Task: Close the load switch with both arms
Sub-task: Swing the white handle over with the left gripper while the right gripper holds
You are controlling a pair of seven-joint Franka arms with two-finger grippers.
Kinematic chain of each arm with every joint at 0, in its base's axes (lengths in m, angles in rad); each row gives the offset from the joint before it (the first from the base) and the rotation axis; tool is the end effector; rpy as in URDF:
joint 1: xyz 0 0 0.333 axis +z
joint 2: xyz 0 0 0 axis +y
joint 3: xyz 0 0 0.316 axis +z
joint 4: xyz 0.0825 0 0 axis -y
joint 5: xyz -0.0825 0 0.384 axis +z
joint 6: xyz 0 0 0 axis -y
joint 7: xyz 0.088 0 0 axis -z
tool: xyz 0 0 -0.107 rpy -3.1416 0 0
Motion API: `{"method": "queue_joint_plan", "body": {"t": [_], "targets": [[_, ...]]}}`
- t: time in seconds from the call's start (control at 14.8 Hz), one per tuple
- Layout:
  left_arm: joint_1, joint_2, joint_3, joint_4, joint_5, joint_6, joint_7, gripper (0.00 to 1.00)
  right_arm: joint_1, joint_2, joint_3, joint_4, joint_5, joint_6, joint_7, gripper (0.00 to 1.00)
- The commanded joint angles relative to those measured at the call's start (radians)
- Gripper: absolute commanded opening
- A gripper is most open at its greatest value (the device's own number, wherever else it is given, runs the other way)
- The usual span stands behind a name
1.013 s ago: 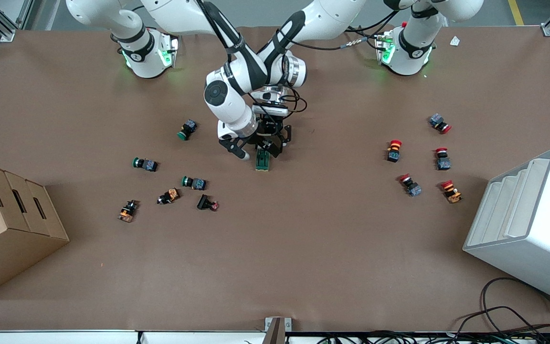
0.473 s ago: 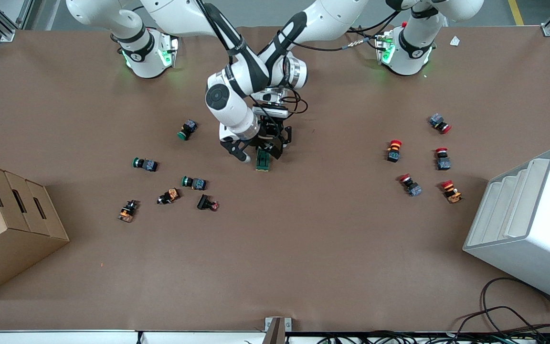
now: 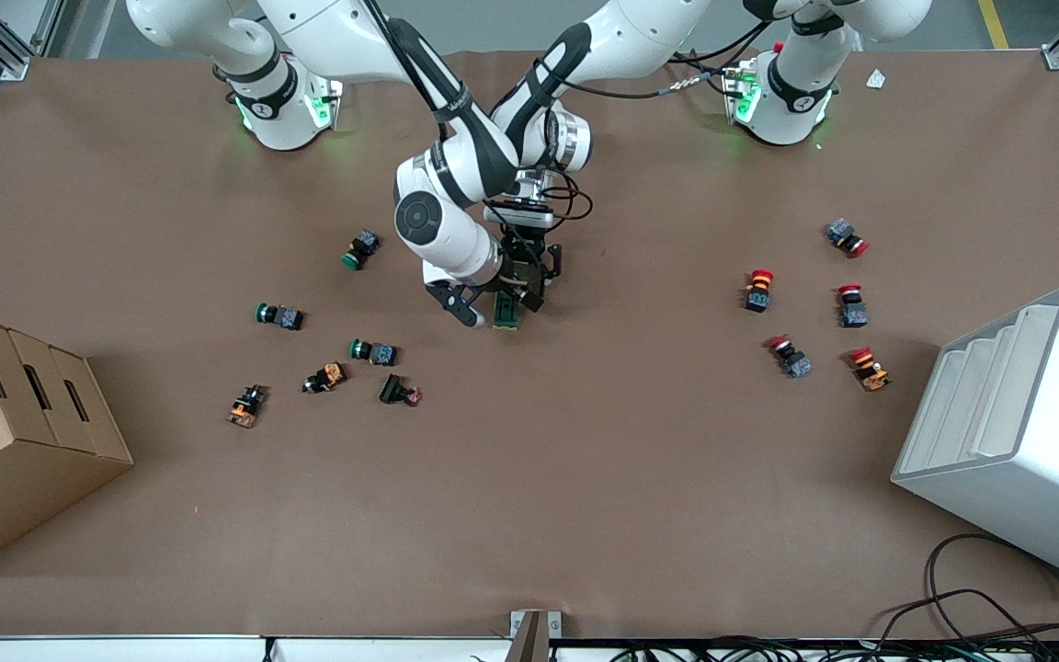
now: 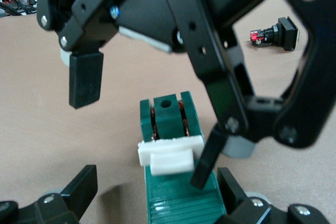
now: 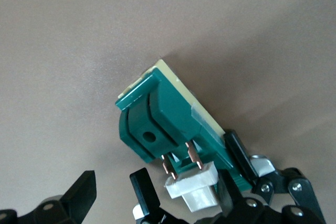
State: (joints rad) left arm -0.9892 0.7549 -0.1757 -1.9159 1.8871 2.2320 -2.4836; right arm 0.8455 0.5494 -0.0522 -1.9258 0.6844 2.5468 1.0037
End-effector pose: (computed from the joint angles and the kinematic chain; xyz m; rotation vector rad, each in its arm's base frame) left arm 0.2605 -0.5360 0.0885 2.6757 -0.3310 1.5157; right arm 0.4474 0.4449 0.2070 -2.6280 1.0509 0.3513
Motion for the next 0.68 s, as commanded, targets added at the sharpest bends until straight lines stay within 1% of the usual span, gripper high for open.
{"method": "queue_joint_plan", "body": {"t": [0.0, 0.2, 0.34, 0.61], "targets": [[0.009, -0.005, 0.004, -0.002, -0.011, -0.009, 0.026, 1.00, -0.037, 0.058, 0.017, 0.140, 0.029, 0.041, -0.004, 1.00], [0.006, -0.002, 0.004, 0.005, -0.011, -0.009, 0.025, 1.00, -0.054, 0.055, 0.011, 0.162, 0.021, -0.003, -0.005, 1.00], [0.006, 0.000, 0.002, 0.011, -0.013, -0.011, 0.017, 1.00, -0.054, 0.055, -0.006, 0.165, 0.004, -0.028, -0.005, 1.00], [0.003, 0.001, -0.004, 0.014, -0.023, -0.009, 0.012, 1.00, -0.057, 0.063, -0.020, 0.176, -0.026, -0.039, -0.007, 1.00]]}}
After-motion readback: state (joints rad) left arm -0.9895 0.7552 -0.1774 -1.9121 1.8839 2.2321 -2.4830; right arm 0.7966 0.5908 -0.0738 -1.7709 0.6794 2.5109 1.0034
